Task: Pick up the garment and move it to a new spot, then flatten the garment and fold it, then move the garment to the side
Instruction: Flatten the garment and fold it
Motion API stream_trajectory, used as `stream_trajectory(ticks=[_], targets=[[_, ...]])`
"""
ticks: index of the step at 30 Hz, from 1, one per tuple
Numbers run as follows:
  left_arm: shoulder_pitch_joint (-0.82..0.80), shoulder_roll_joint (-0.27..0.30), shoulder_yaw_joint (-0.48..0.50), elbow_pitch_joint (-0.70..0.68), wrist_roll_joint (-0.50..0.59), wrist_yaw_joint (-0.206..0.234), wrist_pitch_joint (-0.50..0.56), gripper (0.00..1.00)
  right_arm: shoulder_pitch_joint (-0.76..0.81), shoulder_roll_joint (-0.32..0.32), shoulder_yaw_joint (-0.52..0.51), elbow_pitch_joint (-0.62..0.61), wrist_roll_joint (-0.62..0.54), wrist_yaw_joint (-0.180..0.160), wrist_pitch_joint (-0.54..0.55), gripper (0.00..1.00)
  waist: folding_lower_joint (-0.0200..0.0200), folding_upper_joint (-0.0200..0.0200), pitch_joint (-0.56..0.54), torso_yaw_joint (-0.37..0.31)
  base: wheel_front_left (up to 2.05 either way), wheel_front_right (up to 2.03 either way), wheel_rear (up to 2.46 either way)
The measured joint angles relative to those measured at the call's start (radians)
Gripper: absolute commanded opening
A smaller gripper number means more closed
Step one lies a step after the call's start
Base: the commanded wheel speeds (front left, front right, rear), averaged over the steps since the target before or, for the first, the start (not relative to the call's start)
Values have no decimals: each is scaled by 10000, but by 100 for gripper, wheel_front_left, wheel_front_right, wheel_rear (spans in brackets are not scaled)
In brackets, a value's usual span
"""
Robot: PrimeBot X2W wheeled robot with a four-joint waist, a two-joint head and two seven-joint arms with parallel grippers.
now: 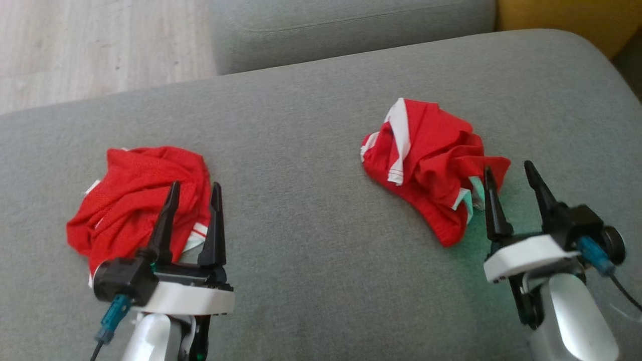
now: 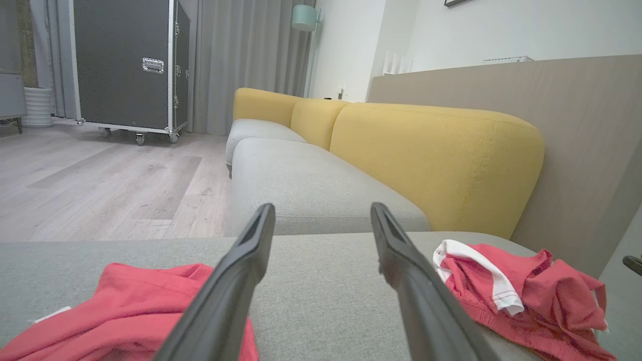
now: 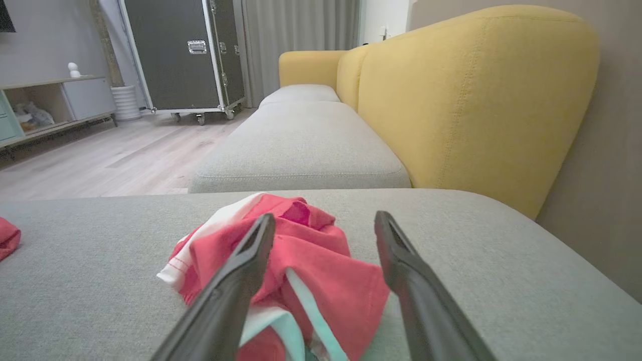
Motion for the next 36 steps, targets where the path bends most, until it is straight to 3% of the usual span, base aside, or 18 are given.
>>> stream_trajectory(ticks=[7, 13, 24, 36], targets=[[-2, -2, -94, -15, -2, 0, 0, 100, 319, 2, 6, -750, 58, 0, -61, 100, 0, 0, 85, 86, 0, 0, 0], [-9, -4, -121, 15, -2, 0, 0, 100, 275, 4, 807, -1124, -614, 0, -88, 100, 0, 0, 239, 476, 0, 0, 0], [-94, -4, -378, 105, -109, 0, 0, 100, -1060, -2, 1526, 370, -1676, 0, 1281, 100, 0, 0, 431, 1192, 0, 0, 0], [-114, -6, -405, 190, -190, 0, 0, 100, -1434, -4, 1312, 2305, -1404, 0, 2163, 100, 0, 0, 481, 1558, 0, 0, 0]])
